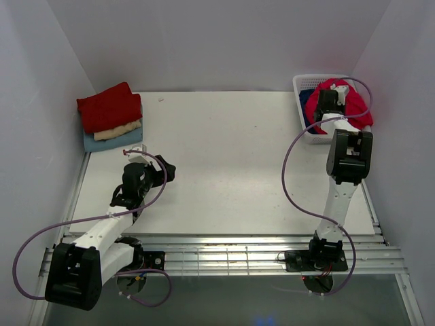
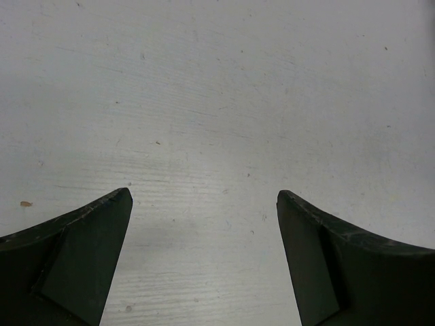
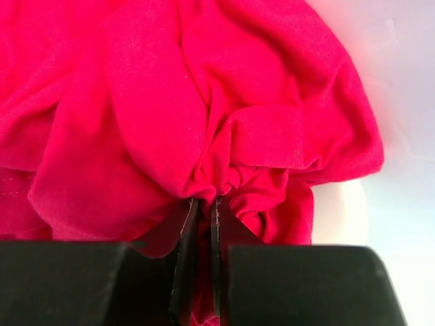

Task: Fold and stack the t-shirts
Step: Grab the tshirt from the pile, then move the tshirt to the center of the board

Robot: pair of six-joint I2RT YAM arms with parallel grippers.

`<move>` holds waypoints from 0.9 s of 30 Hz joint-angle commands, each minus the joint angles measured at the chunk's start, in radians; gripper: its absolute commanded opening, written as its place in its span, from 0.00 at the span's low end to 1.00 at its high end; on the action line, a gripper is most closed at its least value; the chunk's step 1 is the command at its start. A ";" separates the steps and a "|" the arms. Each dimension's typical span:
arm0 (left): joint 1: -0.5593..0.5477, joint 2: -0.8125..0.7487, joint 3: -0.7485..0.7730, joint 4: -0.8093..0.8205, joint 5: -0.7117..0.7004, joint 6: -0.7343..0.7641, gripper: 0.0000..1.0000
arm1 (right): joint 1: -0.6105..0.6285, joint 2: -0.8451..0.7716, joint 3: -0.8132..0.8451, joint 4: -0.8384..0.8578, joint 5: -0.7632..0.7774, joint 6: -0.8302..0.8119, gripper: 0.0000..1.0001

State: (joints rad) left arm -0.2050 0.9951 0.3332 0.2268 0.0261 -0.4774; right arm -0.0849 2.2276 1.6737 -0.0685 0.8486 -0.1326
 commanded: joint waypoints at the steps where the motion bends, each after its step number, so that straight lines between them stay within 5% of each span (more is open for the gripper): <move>1: -0.002 -0.015 -0.008 0.023 0.009 0.011 0.98 | -0.004 -0.034 0.018 -0.065 -0.092 0.050 0.08; 7: -0.002 -0.033 -0.020 0.025 0.015 -0.016 0.98 | 0.075 -0.239 0.035 -0.129 -0.250 0.076 0.08; 14: -0.004 -0.096 -0.046 0.022 0.029 -0.035 0.98 | 0.413 -0.500 0.095 -0.169 -0.290 0.045 0.08; 20: -0.002 -0.151 -0.048 0.006 0.046 -0.058 0.98 | 0.604 -0.597 0.222 -0.286 -0.560 0.122 0.08; 27: -0.004 -0.214 -0.049 -0.049 0.009 -0.076 0.98 | 0.665 -0.712 0.297 -0.301 -0.792 0.211 0.08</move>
State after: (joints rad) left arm -0.2050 0.8181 0.2874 0.2138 0.0509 -0.5392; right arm 0.5846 1.5833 1.9079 -0.3904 0.1932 0.0204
